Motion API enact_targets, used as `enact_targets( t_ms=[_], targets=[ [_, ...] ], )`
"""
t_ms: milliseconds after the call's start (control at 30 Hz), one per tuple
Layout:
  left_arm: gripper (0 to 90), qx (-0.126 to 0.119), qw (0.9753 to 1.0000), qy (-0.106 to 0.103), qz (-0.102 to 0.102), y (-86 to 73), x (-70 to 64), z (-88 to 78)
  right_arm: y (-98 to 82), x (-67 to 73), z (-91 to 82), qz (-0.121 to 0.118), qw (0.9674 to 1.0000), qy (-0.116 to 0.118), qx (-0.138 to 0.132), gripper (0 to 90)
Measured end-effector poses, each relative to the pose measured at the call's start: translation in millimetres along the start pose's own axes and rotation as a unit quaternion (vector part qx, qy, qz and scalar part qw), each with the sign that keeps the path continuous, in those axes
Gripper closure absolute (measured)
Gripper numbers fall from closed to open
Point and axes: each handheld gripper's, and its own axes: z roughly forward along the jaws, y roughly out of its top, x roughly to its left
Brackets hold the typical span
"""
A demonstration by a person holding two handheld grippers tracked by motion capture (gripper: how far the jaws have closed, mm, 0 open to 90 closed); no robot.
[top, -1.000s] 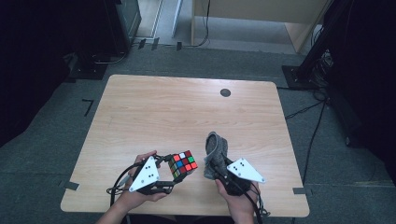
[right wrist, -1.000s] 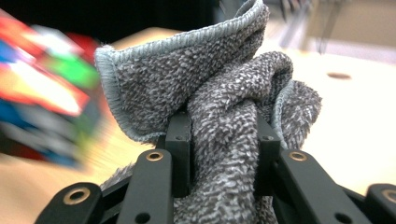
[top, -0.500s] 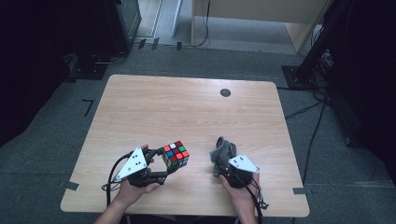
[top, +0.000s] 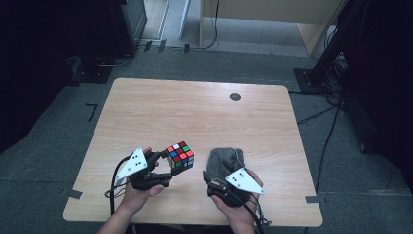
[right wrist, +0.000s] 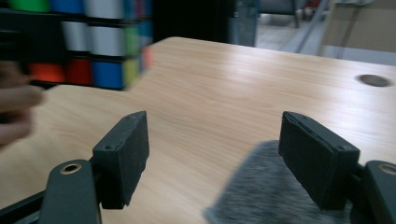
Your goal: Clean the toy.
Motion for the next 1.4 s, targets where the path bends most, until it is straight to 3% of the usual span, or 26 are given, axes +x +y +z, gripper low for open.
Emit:
enact_targets(
  t_ms=[133,300,467,633,733,1000,1300,1400],
  targets=[
    [34.1,-0.003,0.9998,0.004,-0.022,0.5,-4.1,4.5,-3.2,16.6,9.2,0.006,0.9996,0.029,0.000,25.0],
    [34.1,-0.005,0.9989,0.004,-0.046,0.8,-9.0,9.1,-4.4,32.5,15.3,0.002,0.9991,0.041,-0.007,24.8],
    [34.1,0.008,0.9984,0.008,-0.055,-2.9,-15.5,16.7,-2.3,40.2,18.3,0.009,0.9987,0.047,-0.015,24.4],
    [34.0,0.012,0.9983,-0.003,-0.057,-4.9,-21.0,21.1,-4.0,42.6,21.7,0.012,0.9992,0.034,-0.015,25.9],
    [34.0,0.015,0.9984,-0.008,-0.053,-5.9,-23.2,22.6,-4.1,40.6,20.2,0.016,0.9992,0.027,-0.023,31.2],
    [34.0,0.013,0.9968,-0.006,-0.079,-8.5,-24.1,25.3,-5.5,40.2,19.8,0.014,0.9993,0.015,-0.032,32.0],
    [34.0,0.013,0.9964,-0.006,-0.083,-9.4,-26.4,24.9,-6.0,41.4,18.4,-0.002,0.9993,0.005,-0.038,32.6],
    [33.8,0.013,0.9967,-0.013,-0.079,-7.9,-24.7,23.1,-6.6,42.3,17.3,-0.020,0.9989,0.001,-0.043,34.0]
  ],
)
